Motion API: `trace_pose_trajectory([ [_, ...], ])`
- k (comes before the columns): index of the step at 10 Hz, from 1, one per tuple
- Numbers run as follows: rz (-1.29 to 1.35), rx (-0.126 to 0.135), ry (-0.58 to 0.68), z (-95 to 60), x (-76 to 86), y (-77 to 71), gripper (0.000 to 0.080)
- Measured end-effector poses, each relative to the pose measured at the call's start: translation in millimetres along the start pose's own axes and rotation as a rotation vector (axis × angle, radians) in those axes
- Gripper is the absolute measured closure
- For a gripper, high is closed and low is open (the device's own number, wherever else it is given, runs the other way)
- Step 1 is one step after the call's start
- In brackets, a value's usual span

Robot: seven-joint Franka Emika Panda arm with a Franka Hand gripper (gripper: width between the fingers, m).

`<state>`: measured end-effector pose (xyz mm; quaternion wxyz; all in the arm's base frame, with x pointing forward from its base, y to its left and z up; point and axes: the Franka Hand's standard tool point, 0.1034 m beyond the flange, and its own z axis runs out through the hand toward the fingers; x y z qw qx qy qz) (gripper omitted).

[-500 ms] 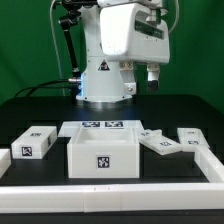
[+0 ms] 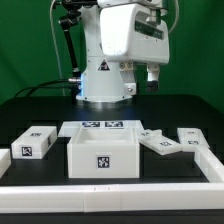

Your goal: Assemble cabinet

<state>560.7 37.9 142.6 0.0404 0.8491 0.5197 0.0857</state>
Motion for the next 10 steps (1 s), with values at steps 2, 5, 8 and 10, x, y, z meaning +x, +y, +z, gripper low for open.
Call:
trace_pose_trajectory([
  [2, -0.178, 0.015, -0.019, 6.6, -8.5, -9.1, 0.0003],
  [5, -0.347, 0.035, -0.058, 17.3, -12.7, -26.4, 0.0003],
  [8, -0.340, 0.036, -0.057, 17.9, -13.9, -25.9, 0.0003],
  [10, -0.353, 0.045, -0.059, 24.3, -26.6, -34.5, 0.0003],
])
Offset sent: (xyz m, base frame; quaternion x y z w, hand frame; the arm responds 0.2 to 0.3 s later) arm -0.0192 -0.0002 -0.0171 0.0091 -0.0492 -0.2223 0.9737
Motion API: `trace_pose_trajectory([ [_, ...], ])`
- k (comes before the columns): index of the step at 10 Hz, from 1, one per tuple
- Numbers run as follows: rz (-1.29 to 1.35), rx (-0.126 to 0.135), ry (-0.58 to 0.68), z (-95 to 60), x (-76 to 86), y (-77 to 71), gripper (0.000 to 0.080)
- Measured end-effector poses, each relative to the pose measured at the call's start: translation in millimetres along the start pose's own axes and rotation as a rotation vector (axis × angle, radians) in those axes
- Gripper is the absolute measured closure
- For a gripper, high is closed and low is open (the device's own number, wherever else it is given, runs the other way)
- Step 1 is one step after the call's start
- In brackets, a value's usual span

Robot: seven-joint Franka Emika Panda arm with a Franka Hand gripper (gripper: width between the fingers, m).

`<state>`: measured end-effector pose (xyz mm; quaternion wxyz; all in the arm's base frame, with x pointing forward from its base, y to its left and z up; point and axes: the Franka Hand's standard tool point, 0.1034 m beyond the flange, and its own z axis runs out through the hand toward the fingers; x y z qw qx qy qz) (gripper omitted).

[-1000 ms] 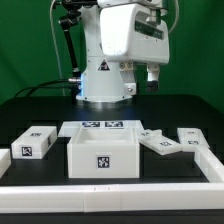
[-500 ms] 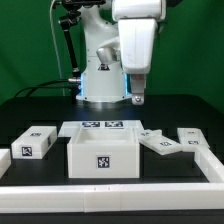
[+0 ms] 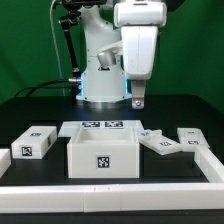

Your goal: Assemble cabinet

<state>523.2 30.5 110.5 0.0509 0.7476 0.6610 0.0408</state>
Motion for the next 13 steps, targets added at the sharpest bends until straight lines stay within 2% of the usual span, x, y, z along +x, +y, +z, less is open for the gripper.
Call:
trace_pose_trajectory([
  [1, -0.019, 0.007, 0.002, 7.6, -8.7, -17.4, 0.0003],
  [2, -0.031, 0.028, -0.001, 13.5, -16.6, -30.9, 0.0003],
  [3, -0.025, 0.037, 0.000, 18.0, -20.0, -39.1, 0.0003],
  [8, -0.023, 0.045, -0.001, 20.4, -20.4, -42.5, 0.0003],
  [10, -0.025, 0.068, 0.002, 32.0, -25.0, -66.6, 0.0003],
  [13, -0.025, 0.094, 0.010, 49.5, -29.3, -88.8, 0.0003],
])
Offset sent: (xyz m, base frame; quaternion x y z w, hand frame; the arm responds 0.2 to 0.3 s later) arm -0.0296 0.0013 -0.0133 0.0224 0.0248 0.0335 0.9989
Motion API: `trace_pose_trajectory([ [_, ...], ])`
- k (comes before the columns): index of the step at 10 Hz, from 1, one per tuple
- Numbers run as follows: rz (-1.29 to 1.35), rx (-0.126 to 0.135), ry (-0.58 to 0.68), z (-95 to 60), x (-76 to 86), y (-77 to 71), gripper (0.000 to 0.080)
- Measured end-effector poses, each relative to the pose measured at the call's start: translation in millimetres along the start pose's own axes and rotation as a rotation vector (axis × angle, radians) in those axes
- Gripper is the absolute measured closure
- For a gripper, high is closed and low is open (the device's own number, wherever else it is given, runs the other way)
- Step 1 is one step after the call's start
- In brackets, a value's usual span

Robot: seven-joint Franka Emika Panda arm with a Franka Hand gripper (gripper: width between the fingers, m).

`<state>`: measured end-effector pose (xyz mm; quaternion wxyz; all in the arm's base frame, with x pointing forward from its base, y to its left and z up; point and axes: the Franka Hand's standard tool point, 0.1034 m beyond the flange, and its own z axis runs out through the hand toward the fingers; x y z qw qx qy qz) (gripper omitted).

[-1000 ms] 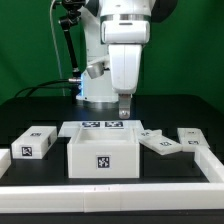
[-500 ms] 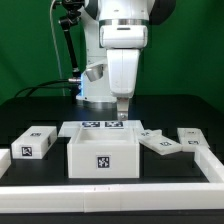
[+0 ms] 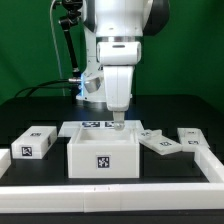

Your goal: Assemble cabinet

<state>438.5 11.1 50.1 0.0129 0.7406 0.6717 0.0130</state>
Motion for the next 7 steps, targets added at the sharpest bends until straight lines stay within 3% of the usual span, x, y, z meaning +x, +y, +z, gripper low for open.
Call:
trace_pose_trajectory([
  [7, 0.009, 0.044, 0.008, 26.8, -0.5, -14.6, 0.0003],
])
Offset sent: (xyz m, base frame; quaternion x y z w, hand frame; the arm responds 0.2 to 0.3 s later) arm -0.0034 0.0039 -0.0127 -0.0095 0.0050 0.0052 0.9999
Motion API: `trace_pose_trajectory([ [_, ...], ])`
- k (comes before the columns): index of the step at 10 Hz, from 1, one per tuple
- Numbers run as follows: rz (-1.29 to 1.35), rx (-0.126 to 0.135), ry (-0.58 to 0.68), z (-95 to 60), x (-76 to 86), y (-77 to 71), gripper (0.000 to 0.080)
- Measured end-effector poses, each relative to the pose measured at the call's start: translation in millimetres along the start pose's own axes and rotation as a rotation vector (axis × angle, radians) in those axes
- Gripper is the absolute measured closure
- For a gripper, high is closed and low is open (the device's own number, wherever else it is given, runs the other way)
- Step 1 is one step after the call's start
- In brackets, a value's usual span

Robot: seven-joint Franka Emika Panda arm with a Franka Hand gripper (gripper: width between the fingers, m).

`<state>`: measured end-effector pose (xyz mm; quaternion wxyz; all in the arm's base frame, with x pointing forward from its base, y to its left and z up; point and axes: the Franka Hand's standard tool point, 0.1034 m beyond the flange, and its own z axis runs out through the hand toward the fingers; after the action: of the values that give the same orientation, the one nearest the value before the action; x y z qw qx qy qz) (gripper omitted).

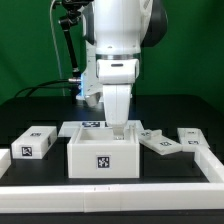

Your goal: Assemble cabinet

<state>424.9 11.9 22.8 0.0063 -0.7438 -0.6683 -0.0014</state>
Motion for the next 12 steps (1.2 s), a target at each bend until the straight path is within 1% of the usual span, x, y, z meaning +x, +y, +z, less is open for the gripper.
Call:
trace_pose_trajectory([
  [1, 0.001, 0.001, 0.000, 0.9, 0.1, 0.2, 0.0003],
  [2, 0.002, 0.001, 0.000, 0.9, 0.1, 0.3, 0.0092],
  [3, 0.002, 0.002, 0.000, 1.0, 0.1, 0.1, 0.0276],
  [4, 0.002, 0.002, 0.000, 1.1, 0.1, 0.1, 0.0411],
  [5, 0.002, 0.002, 0.000, 1.1, 0.1, 0.0, 0.0411],
  [6, 0.002, 0.002, 0.000, 1.2, 0.1, 0.0, 0.0593],
  [7, 0.002, 0.002, 0.000, 1.2, 0.1, -0.1, 0.0719],
  [8, 0.002, 0.002, 0.000, 1.2, 0.0, 0.0, 0.0719],
  [9, 0.002, 0.002, 0.000, 1.1, 0.1, 0.1, 0.0765],
  [12, 0.002, 0.002, 0.000, 1.1, 0.1, 0.1, 0.0765],
])
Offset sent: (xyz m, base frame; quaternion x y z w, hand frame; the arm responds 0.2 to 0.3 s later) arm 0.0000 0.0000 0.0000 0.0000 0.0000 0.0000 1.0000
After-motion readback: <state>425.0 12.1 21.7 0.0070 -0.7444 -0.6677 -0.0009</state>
